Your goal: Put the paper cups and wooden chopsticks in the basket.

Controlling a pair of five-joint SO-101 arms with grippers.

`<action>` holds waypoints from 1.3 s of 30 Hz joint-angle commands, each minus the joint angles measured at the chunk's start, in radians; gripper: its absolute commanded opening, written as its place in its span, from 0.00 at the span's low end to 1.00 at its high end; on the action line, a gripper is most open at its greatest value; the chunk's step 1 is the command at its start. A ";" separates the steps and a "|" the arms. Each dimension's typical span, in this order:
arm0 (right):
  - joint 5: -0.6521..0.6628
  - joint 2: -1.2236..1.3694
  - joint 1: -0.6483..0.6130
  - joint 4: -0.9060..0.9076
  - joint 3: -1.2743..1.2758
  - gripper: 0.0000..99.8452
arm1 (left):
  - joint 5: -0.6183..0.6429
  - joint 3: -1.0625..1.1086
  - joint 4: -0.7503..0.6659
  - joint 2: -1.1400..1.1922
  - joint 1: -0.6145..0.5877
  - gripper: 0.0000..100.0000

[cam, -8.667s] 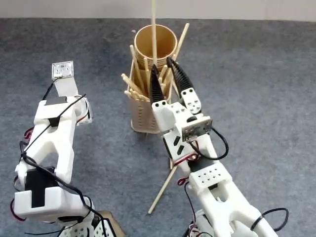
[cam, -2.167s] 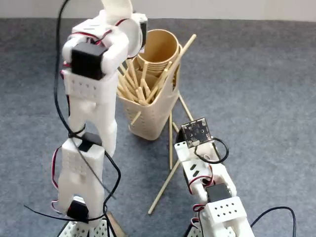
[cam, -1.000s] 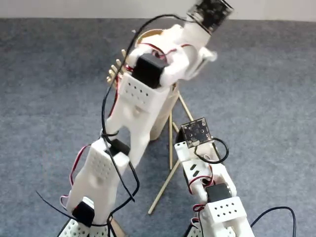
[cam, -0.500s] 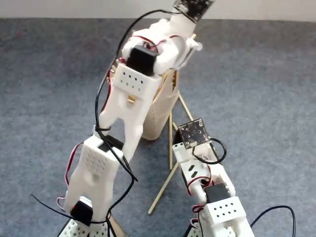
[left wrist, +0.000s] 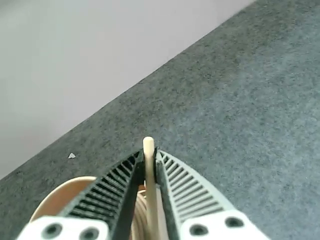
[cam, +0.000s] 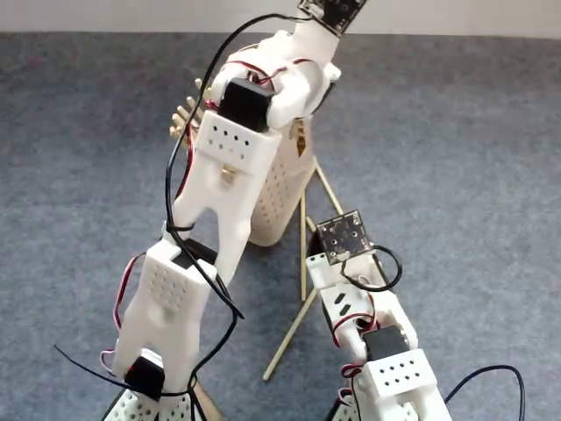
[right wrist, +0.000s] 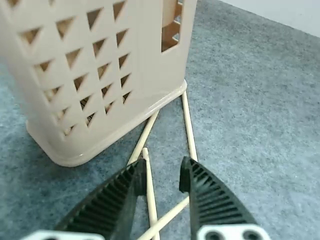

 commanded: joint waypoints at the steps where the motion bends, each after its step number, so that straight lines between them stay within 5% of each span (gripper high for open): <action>1: 0.011 -0.021 -0.008 -0.018 0.019 0.12 | -0.011 -0.012 -0.021 -0.018 0.004 0.00; 15: 0.011 -0.021 -0.008 -0.018 0.019 0.12 | -0.083 -0.323 -0.028 -0.019 0.120 0.00; 39: 0.011 -0.021 -0.010 -0.018 0.019 0.12 | -0.132 -0.191 -0.215 -0.107 0.137 0.00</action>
